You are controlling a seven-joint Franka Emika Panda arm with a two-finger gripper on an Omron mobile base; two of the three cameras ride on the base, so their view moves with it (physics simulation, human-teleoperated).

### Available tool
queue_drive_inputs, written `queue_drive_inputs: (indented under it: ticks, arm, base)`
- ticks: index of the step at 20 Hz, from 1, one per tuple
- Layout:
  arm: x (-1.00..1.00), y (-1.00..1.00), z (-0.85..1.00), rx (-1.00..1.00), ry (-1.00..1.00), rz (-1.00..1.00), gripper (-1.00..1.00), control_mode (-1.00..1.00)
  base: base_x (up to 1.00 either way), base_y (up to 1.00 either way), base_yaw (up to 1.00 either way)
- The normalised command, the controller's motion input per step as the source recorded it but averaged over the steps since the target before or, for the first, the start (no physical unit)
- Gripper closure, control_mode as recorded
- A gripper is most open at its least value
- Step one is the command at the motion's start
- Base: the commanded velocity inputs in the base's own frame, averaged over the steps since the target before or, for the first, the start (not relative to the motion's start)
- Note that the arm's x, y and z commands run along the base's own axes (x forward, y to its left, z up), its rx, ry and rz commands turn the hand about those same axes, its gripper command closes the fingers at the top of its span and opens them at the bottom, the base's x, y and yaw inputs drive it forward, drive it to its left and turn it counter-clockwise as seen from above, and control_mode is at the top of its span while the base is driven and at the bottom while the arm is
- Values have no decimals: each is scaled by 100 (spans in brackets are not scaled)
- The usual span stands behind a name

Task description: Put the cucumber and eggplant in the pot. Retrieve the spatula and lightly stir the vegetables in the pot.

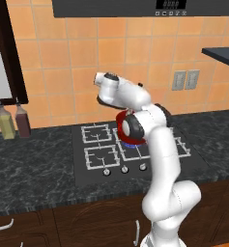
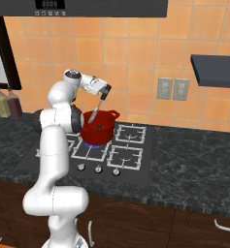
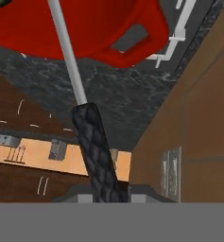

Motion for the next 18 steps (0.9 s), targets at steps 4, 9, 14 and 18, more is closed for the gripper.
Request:
queue_drive_inputs:
  ticks: [4,9,14,18]
  arm:
    - [-64,-42,-16,2,-31,29,100,-100]
    - [-3,-32,-47,0,-32,30,100,-100]
    - [20,-11,-43,-1,-32,27,100,-100]
    - [11,-32,10,-4,-12,22,100,-100]
  base:
    - [0,0,0]
    - [0,0,0]
    - [0,0,0]
    - [0,0,0]
